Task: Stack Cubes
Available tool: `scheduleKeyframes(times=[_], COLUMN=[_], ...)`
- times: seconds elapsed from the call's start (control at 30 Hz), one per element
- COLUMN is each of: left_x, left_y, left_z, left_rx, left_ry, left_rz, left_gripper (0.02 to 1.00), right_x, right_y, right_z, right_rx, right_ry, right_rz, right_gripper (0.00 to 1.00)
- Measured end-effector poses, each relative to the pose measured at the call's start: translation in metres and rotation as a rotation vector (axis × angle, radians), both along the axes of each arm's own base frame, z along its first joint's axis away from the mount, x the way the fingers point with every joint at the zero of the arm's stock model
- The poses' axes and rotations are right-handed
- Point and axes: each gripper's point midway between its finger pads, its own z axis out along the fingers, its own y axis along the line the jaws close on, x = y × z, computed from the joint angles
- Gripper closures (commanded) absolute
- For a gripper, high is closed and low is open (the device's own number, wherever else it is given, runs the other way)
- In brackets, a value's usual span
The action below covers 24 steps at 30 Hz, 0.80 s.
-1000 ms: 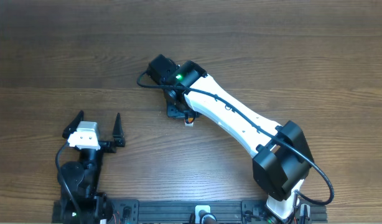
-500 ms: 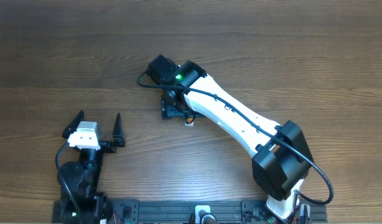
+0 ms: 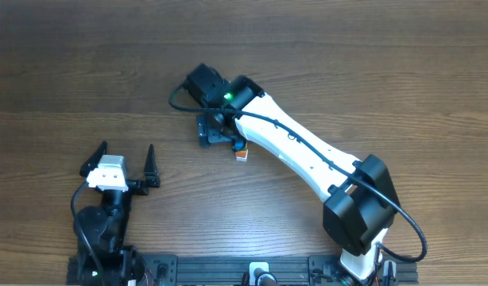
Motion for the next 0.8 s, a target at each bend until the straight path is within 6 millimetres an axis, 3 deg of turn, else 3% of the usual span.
scheduleKeyframes(times=[0.13, 0.23, 0.33, 0.43, 0.53, 0.57, 0.67, 0.8], left_x=[0.000, 0.000, 0.000, 0.000, 0.000, 0.000, 0.000, 0.000], left_y=[0.000, 0.000, 0.000, 0.000, 0.000, 0.000, 0.000, 0.000], left_z=[0.000, 0.000, 0.000, 0.000, 0.000, 0.000, 0.000, 0.000], left_rx=[0.000, 0.000, 0.000, 0.000, 0.000, 0.000, 0.000, 0.000], left_ry=[0.000, 0.000, 0.000, 0.000, 0.000, 0.000, -0.001, 0.000], left_rz=[0.000, 0.000, 0.000, 0.000, 0.000, 0.000, 0.000, 0.000], left_gripper=[0.018, 0.018, 0.018, 0.018, 0.020, 0.018, 0.018, 0.018], right_x=[0.028, 0.052, 0.064, 0.067, 0.053, 0.039, 0.022, -0.006], right_y=[0.003, -0.017, -0.058, -0.114, -0.151, -0.171, -0.198, -0.235], right_z=[0.042, 0.077, 0.112, 0.169, 0.201, 0.212, 0.215, 0.195], right_rx=[0.057, 0.069, 0.029, -0.002, -0.027, -0.041, -0.030, -0.009], right_ry=[-0.096, -0.198, -0.298, -0.459, -0.580, -0.635, -0.720, -0.810], right_rz=[0.041, 0.034, -0.006, -0.074, -0.102, -0.121, -0.169, -0.211], right_gripper=[0.007, 0.009, 0.007, 0.007, 0.007, 0.007, 0.007, 0.009])
